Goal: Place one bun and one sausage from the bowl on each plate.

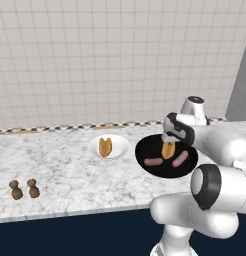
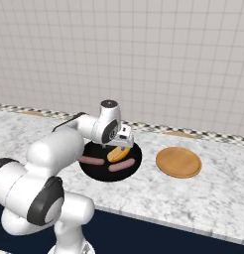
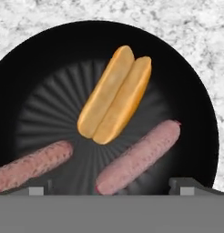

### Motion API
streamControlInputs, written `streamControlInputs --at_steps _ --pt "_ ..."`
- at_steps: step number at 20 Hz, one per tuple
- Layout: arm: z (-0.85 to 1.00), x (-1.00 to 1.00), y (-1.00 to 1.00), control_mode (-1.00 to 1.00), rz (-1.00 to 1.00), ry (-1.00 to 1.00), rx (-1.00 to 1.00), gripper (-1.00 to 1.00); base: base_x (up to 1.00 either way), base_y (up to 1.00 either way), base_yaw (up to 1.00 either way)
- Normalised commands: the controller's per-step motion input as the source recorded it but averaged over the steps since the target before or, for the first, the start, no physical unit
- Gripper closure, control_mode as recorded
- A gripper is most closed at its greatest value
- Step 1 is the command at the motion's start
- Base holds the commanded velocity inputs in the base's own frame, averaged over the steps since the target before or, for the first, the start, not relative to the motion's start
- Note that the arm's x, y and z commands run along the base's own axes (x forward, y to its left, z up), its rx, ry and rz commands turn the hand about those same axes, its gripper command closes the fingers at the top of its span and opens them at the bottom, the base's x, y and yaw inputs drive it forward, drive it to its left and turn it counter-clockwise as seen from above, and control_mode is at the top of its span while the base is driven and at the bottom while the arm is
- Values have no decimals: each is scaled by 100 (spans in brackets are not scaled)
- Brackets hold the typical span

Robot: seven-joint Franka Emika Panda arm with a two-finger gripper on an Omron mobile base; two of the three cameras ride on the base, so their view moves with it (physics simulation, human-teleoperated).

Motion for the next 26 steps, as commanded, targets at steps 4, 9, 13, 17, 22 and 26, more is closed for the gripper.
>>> streamControlInputs --at_steps 4,9,13,17,22,26 --pt "-15 37 0 -100 -21 0 0 -100 0 0 0" --pt "-22 33 -1 -100 -12 0 1 -100 0 0 0" --pt "-28 24 -2 -100 -3 0 4 -100 0 0 0" --pt "-24 0 -8 -100 0 0 7 -100 0 0 0" --pt "-20 3 -2 -100 0 0 8 -100 0 0 0" --pt "-31 17 0 -100 0 -1 5 -100 0 0 0"
